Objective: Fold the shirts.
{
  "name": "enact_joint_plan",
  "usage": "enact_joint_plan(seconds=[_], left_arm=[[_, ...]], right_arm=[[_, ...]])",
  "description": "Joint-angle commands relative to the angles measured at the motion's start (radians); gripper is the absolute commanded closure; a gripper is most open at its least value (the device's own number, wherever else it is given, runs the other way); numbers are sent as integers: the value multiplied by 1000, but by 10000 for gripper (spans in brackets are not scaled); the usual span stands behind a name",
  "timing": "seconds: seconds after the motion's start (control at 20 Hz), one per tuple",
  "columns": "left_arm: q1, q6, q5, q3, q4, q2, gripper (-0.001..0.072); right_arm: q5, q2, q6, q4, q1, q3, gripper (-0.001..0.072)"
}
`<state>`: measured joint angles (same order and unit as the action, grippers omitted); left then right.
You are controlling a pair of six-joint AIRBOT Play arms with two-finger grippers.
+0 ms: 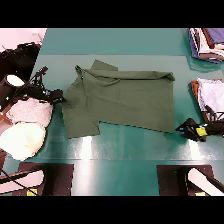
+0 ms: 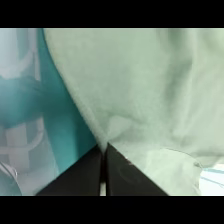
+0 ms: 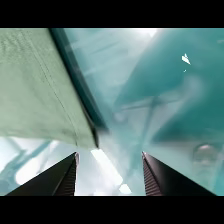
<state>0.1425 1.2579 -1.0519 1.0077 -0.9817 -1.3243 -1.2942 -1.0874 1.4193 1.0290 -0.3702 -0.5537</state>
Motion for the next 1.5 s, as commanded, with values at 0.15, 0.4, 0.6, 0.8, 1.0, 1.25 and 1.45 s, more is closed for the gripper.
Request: enact_joint_plan(seconds=[0.15, 0.4, 0.6, 0.8, 1.0, 1.25, 1.45], left_arm=[[1, -2, -8, 8, 2, 3, 680], [4, 1, -2, 14, -14, 85, 682], [4, 28, -31, 146, -44, 285, 681], [4, 77, -39, 473, -43, 449, 681], [4, 105, -51, 883, -43, 490, 680], [4, 153, -2, 1158, -36, 490, 681], [4, 157, -9, 1086, -34, 490, 682]], right_arm=[[162, -113, -15, -117, 178, -14, 423], [140, -107, -40, -111, 263, -101, 693], [95, 50, -40, -112, 249, -341, 694], [103, 203, -40, -110, 193, -749, 694], [98, 284, -41, -109, 88, -1125, 694], [-10, 292, -40, -111, -79, -1413, 694], [-147, 195, 6, -114, -137, -1536, 694]])
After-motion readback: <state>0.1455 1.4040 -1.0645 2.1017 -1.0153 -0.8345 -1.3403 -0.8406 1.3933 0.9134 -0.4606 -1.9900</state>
